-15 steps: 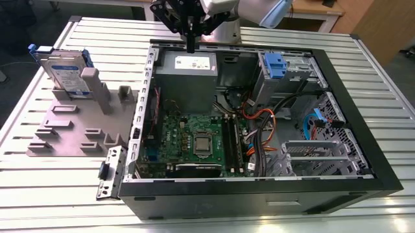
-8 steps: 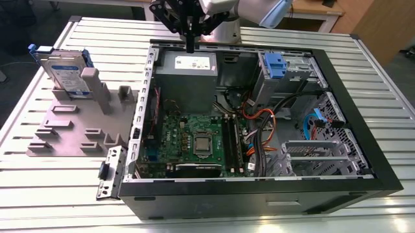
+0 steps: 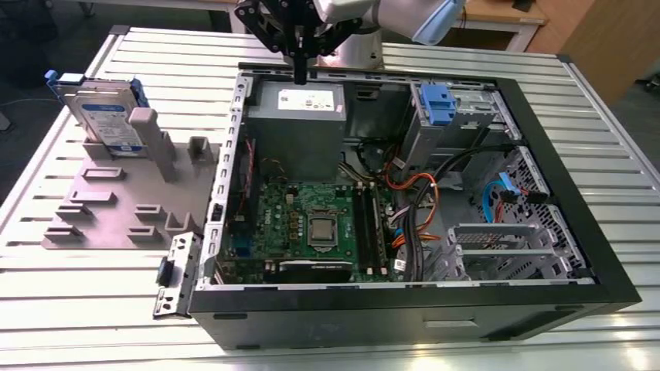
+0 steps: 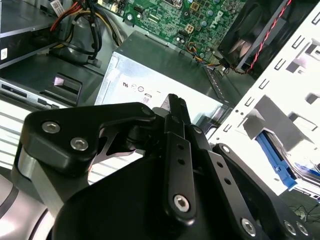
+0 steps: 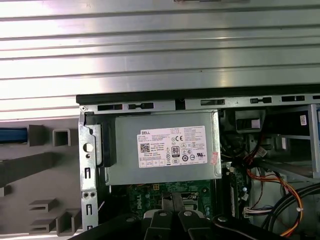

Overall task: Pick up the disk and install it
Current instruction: 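Reach for the disk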

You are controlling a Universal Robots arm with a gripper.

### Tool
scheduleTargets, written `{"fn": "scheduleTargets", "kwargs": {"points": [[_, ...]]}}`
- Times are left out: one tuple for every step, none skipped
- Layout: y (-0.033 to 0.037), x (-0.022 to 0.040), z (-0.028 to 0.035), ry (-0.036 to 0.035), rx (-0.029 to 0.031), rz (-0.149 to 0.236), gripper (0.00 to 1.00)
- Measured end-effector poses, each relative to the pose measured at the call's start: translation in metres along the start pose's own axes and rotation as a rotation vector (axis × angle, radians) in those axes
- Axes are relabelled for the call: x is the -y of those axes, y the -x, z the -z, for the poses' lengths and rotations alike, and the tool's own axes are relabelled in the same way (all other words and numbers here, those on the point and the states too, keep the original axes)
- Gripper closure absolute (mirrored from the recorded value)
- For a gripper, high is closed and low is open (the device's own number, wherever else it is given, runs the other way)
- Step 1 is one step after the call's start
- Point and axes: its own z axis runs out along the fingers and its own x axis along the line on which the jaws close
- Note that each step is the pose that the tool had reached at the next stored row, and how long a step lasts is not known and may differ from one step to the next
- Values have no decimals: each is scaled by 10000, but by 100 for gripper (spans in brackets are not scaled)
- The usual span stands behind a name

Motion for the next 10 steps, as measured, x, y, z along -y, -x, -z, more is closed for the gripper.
{"fn": "scheduleTargets", "kwargs": {"points": [[0, 0, 0, 0, 0, 0, 89], [-25, 2, -16, 0, -2, 0, 89], [-50, 6, -51, -2, -18, 0, 89], [-51, 6, -52, -1, -19, 0, 89], [-51, 6, -54, -2, -21, 0, 89], [-52, 6, -55, -2, -21, -1, 89], [-54, 7, -57, -2, -23, -1, 89], [-56, 7, -58, -2, -24, -1, 89], [-60, 7, -59, -3, -25, -2, 89], [-64, 7, -61, -2, -25, -2, 89]]}}
